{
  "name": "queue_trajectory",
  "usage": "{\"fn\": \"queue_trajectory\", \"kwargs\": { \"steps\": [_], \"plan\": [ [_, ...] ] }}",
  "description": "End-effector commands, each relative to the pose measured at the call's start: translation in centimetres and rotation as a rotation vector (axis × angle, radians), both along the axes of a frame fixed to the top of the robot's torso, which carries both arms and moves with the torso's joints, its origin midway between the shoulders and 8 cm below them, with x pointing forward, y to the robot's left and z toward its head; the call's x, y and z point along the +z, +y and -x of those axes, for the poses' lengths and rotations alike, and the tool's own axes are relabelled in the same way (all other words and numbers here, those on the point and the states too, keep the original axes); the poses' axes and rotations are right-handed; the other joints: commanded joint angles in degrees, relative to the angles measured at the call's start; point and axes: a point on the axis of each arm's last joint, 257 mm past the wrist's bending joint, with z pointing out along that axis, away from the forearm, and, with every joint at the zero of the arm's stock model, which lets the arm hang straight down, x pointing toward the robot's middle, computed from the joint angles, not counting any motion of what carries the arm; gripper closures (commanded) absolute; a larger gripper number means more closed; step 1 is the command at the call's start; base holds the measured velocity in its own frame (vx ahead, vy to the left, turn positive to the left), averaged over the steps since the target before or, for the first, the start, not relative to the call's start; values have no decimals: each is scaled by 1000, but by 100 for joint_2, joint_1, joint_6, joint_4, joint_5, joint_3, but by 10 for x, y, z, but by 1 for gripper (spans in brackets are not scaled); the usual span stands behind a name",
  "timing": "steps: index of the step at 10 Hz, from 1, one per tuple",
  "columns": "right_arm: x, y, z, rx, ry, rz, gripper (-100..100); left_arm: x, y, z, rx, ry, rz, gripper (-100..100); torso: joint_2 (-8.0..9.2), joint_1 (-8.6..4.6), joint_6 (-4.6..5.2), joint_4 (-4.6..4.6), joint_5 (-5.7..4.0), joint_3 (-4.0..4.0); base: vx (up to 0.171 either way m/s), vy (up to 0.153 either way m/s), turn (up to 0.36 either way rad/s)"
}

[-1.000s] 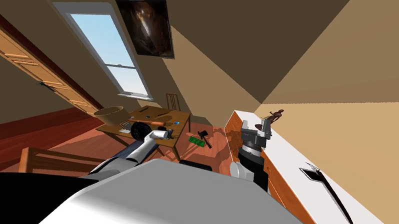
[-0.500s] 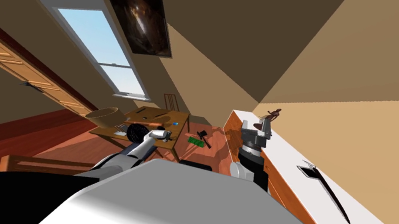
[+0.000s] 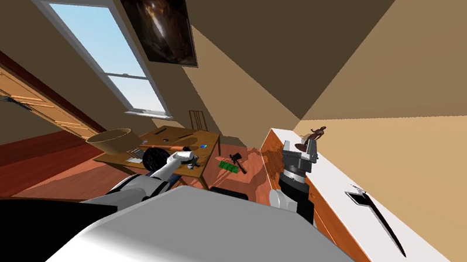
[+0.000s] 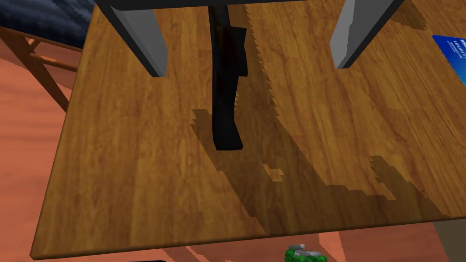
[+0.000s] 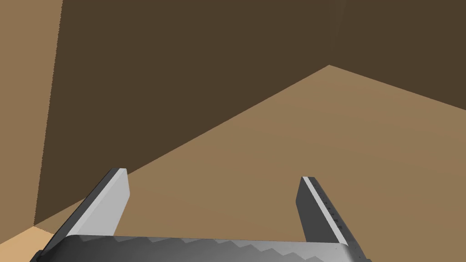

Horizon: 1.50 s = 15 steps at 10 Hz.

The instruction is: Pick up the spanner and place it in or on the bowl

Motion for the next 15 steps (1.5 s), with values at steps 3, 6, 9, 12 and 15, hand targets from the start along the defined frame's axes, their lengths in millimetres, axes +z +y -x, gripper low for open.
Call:
{"fn": "queue_trajectory", "kwargs": {
  "steps": [3,6,9,12,15],
  "plan": [
    [0,0,0,0,0,0,0,-9,8,27,39,111,30,-100,3,-3,-1,0,-1,2,35,15,-56],
    [0,0,0,0,0,0,0,-12,13,46,67,180,51,-100,2,-1,-1,0,0,1,33,20,-43],
    [0,0,0,0,0,0,0,-13,19,63,96,242,71,-100,0,0,-2,-1,0,0,36,23,-41],
    [0,0,0,0,0,0,0,-24,10,66,94,232,68,-100,12,-7,-2,2,-1,6,11,13,-10],
    [0,0,0,0,0,0,0,-33,4,72,95,235,70,-100,2,12,-1,-1,5,1,23,42,-14]
  ]
}}
